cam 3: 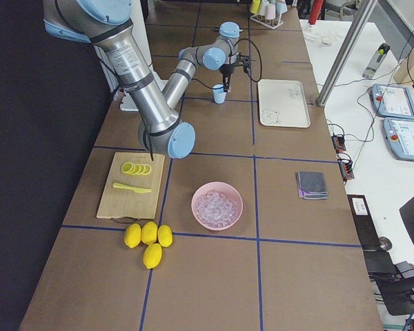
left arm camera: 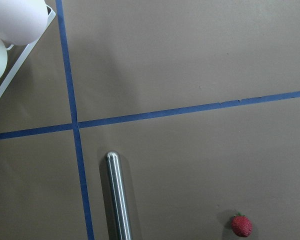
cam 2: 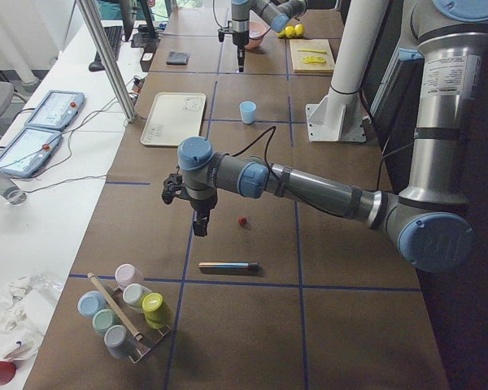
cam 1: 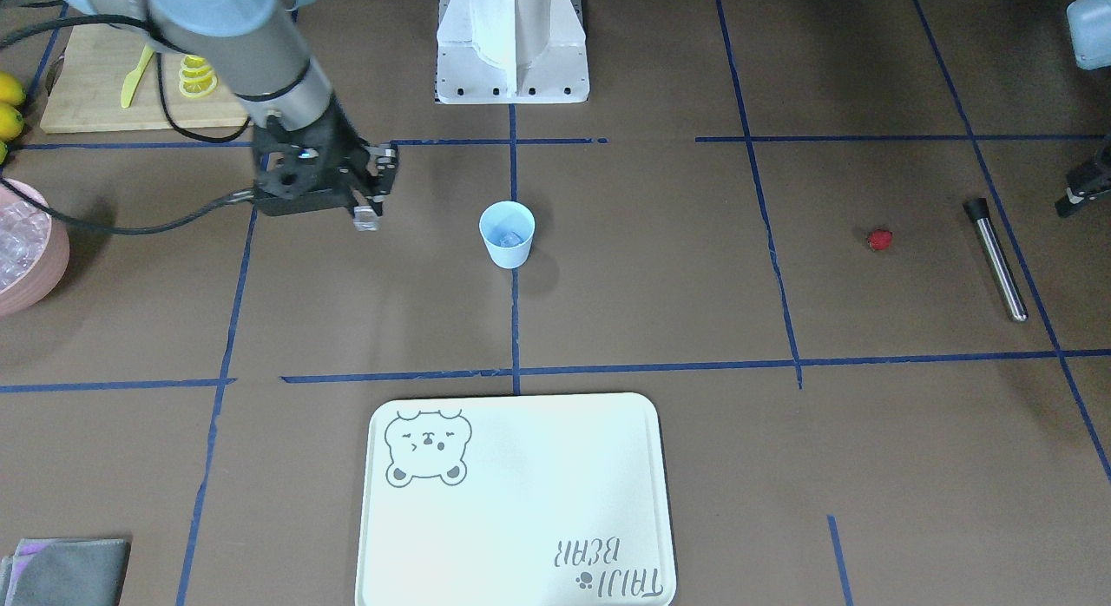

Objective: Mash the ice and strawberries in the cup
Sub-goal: 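Carry the ice cube over the light-blue cup and lower it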

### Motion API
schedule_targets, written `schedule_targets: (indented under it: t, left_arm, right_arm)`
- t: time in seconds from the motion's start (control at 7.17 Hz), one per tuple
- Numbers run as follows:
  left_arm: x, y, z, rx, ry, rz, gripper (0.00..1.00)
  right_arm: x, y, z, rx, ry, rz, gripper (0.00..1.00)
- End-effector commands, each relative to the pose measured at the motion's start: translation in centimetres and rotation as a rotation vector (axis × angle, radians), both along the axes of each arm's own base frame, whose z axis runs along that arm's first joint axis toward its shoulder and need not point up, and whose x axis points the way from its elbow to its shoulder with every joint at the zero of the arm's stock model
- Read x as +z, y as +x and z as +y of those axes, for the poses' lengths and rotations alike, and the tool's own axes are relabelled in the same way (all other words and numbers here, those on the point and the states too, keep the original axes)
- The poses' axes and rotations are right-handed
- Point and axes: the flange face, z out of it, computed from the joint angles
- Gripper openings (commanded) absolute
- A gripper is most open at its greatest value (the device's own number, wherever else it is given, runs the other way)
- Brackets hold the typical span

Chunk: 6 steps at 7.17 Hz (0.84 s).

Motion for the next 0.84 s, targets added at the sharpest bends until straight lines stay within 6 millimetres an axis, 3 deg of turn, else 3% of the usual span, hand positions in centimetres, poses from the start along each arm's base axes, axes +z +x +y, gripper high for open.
schedule_targets:
  t: [0.0,0.14,0.42,0.7]
  left_arm:
    - [0.2,0.0,0.0,0.0,-0.004,-0.001,1.0]
    - [0.2,0.0,0.0,0.0,-0.002,0.0,1.0]
    - [0.2,0.0,0.0,0.001,-0.001,-0.002,1.0]
    - [0.2,0.0,-0.1,0.001,-0.001,-0.002,1.0]
  right_arm:
    - [-1.6,-5.7,2.9,0.005,0.003,0.029,0.0]
    - [-1.0,-7.1,3.2,0.001,0.006,0.05,0.0]
    - [-2.6,-9.5,2.5,-0.005,0.006,0.058,0.0]
    - [-2.6,-9.6,2.5,-0.005,0.007,0.06,0.0]
